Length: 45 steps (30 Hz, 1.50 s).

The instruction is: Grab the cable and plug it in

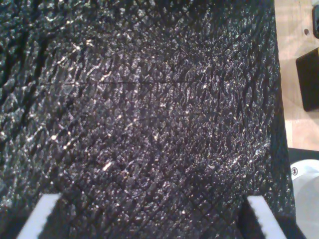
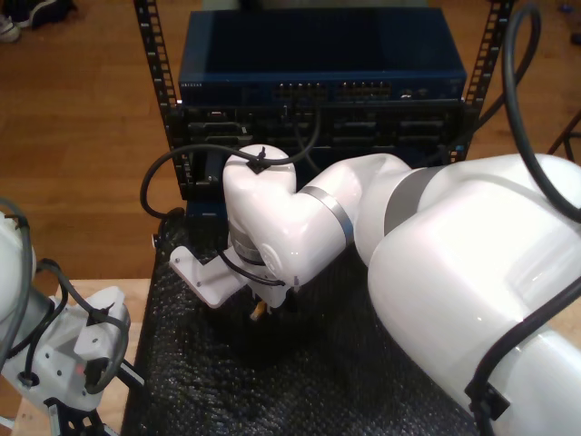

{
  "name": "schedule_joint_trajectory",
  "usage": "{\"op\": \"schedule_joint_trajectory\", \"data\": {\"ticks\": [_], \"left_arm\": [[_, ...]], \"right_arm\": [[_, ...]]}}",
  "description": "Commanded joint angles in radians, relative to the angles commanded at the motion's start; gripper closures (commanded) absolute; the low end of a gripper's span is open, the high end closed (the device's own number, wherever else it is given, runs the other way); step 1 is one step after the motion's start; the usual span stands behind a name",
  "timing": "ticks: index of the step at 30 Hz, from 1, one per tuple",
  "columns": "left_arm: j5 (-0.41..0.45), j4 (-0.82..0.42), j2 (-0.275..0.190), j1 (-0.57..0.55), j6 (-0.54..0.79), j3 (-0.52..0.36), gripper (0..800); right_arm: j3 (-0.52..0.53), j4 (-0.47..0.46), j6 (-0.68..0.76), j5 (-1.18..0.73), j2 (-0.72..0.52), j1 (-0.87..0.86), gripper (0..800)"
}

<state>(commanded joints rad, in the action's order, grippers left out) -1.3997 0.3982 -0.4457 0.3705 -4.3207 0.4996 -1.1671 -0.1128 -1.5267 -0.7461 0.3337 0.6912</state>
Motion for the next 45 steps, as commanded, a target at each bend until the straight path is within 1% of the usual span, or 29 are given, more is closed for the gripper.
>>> {"op": "schedule_joint_trajectory", "data": {"ticks": [17, 22, 24, 30, 33, 35, 38, 40, 45], "left_arm": [[0.0, 0.0, 0.0, 0.0, 0.0, 0.002, 0], [0.0, 0.0, 0.0, 0.0, 0.0, 0.002, 0], [0.0, 0.0, 0.0, 0.0, 0.0, 0.002, 0], [0.0, 0.002, 0.002, -0.003, -0.003, 0.002, 0], [-0.002, 0.005, 0.003, -0.005, -0.005, 0.005, 0], [-0.006, 0.025, 0.003, -0.005, -0.006, 0.009, 0], [-0.032, 0.089, 0.005, -0.006, -0.005, 0.021, 0], [-0.051, 0.126, 0.008, -0.012, -0.005, 0.032, 0], [-0.061, 0.186, 0.008, -0.058, -0.006, 0.052, 0]], "right_arm": [[0.002, -0.003, -0.005, -0.002, -0.006, -0.006, 575], [0.002, -0.003, -0.002, -0.002, -0.006, -0.006, 681], [0.003, -0.003, 0.0, -0.002, -0.006, -0.006, 747], [0.005, 0.003, 0.008, -0.005, -0.009, -0.009, 779], [0.005, 0.009, 0.029, -0.015, -0.043, -0.014, 780], [0.009, 0.009, 0.068, -0.051, -0.08, -0.029, 781], [0.011, 0.015, 0.098, -0.135, -0.124, -0.083, 781], [0.014, 0.04, 0.098, -0.175, -0.157, -0.104, 781], [0.041, 0.183, 0.095, -0.272, -0.259, -0.19, 781]]}}
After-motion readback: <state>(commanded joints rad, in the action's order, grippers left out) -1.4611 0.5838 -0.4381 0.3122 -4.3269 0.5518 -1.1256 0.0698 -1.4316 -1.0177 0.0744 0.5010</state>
